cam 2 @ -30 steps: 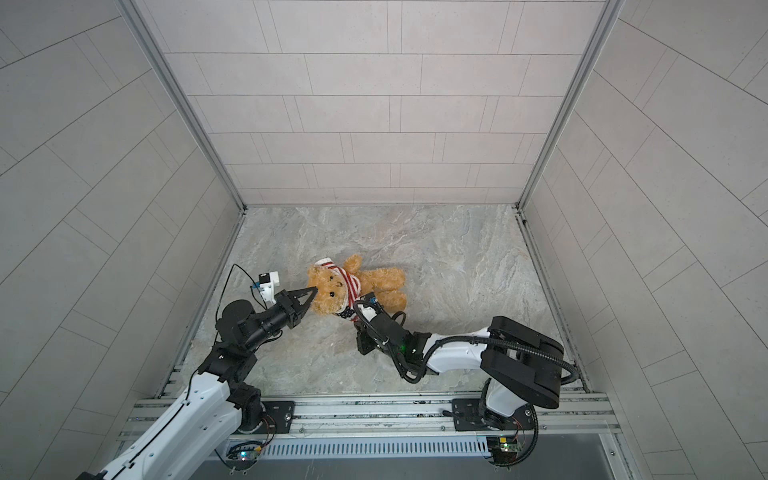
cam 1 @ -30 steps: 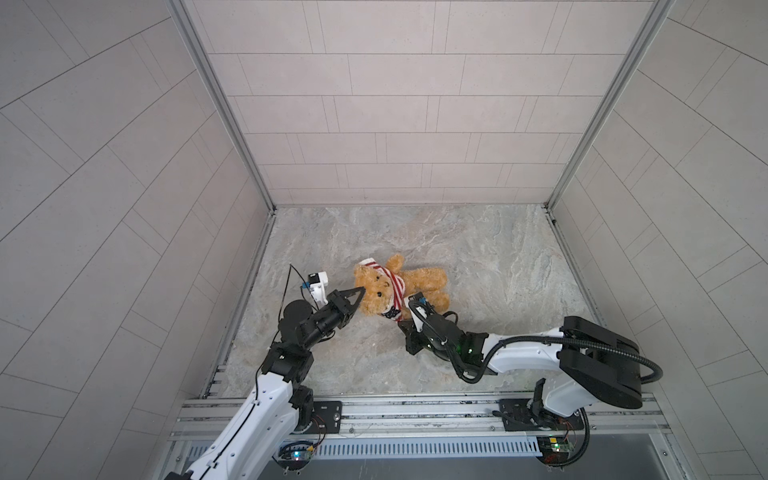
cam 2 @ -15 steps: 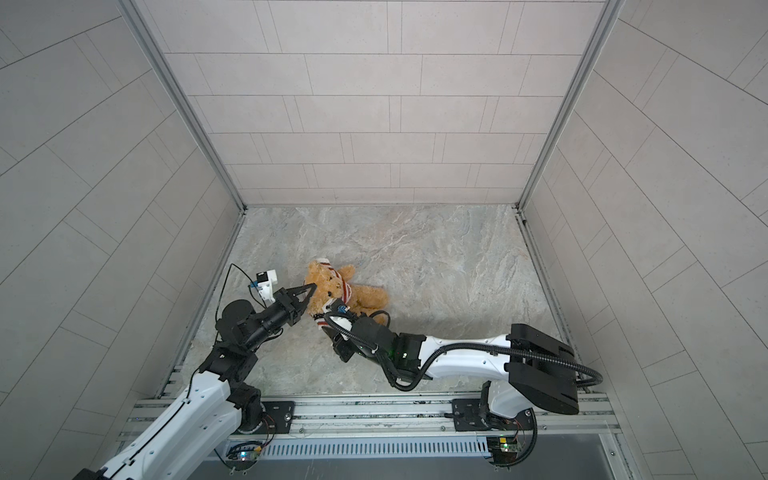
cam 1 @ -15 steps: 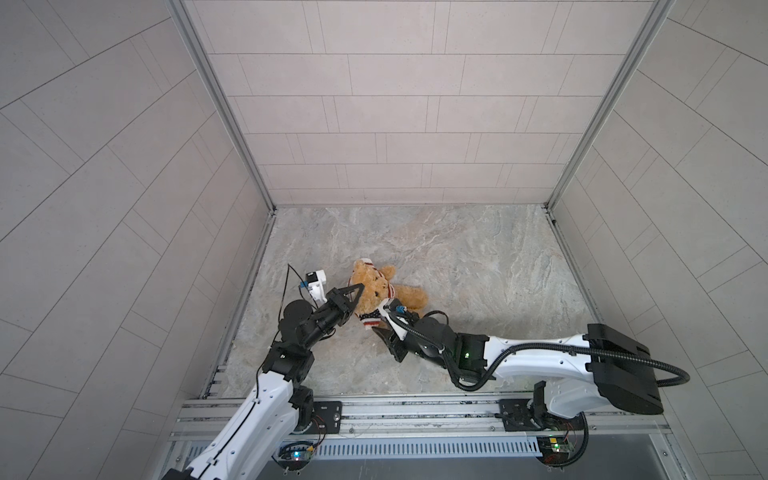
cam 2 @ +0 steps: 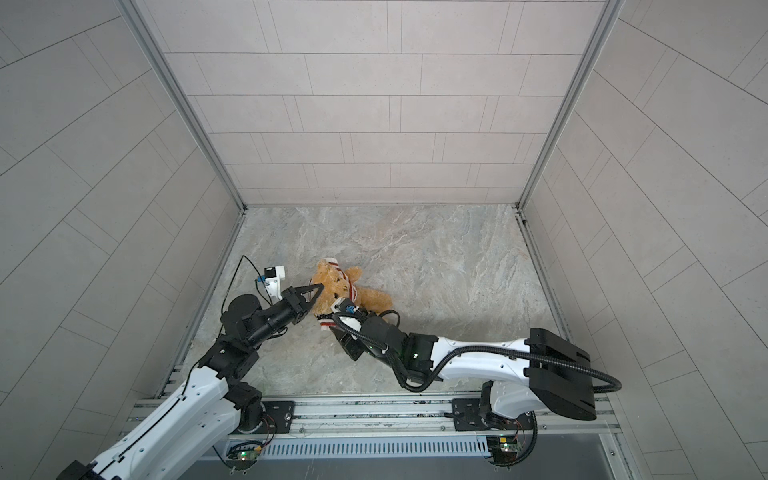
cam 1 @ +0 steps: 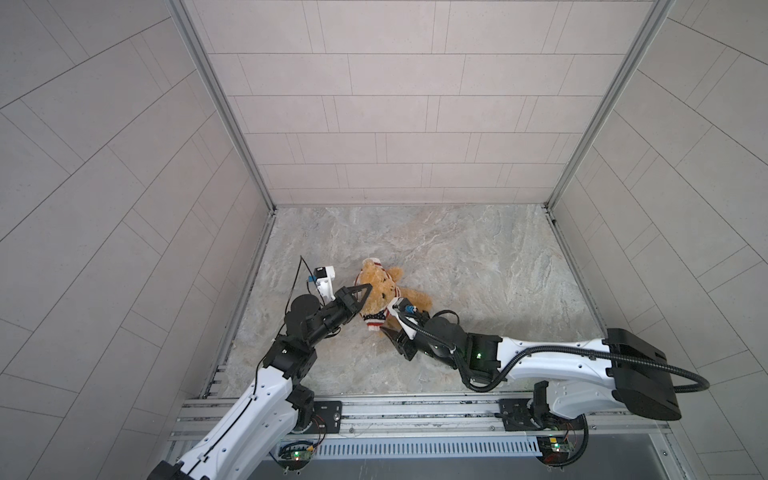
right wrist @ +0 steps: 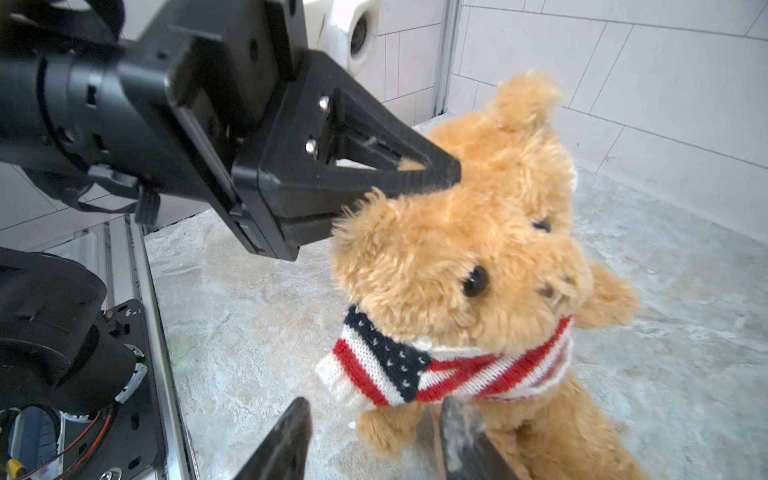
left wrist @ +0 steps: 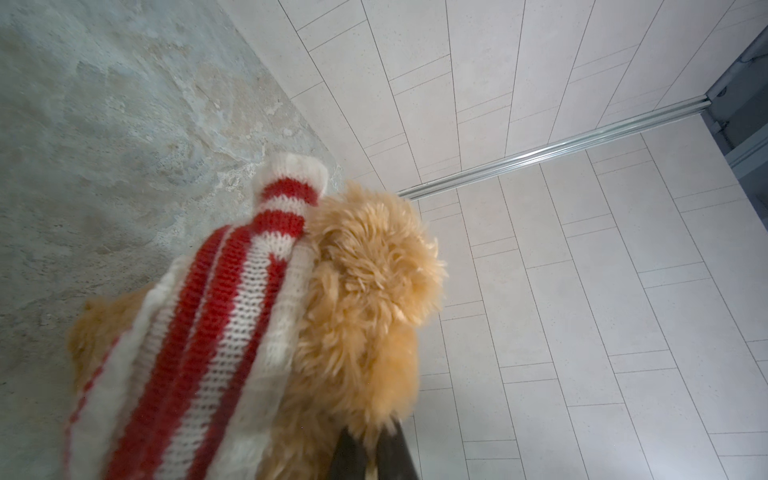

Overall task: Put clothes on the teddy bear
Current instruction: 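Open the right gripper and draw it back from the bear, then swing the bear toward the right gripper with the left gripper holding the sweater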

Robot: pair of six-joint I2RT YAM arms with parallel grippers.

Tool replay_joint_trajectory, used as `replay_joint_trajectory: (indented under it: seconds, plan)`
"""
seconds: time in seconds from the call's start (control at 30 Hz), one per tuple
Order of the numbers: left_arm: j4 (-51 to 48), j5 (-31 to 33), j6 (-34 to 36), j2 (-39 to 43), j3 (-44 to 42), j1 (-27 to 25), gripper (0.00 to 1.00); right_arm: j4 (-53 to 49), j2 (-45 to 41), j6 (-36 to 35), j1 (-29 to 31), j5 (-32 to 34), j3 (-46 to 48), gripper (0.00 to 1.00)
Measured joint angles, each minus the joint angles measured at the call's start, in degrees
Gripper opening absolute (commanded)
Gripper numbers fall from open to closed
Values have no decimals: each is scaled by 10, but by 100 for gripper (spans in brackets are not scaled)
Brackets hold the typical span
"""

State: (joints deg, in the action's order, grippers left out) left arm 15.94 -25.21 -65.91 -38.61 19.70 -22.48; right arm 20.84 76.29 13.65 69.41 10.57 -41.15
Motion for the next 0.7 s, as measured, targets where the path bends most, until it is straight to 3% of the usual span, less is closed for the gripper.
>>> replay_joint_trajectory:
  seconds: [0.33, 0.57, 0.7]
  plan:
    - [-168, 59, 161, 2, 110, -5, 0, -36, -165, 33, -55, -28, 64, 60]
    - [-267, 138, 290, -8, 207, -5, 0, -74, -278, 93, -150, -57, 136, 62]
    - [-301, 193, 344, -26, 228, -29, 0, -109, -313, 109, -175, -71, 148, 62]
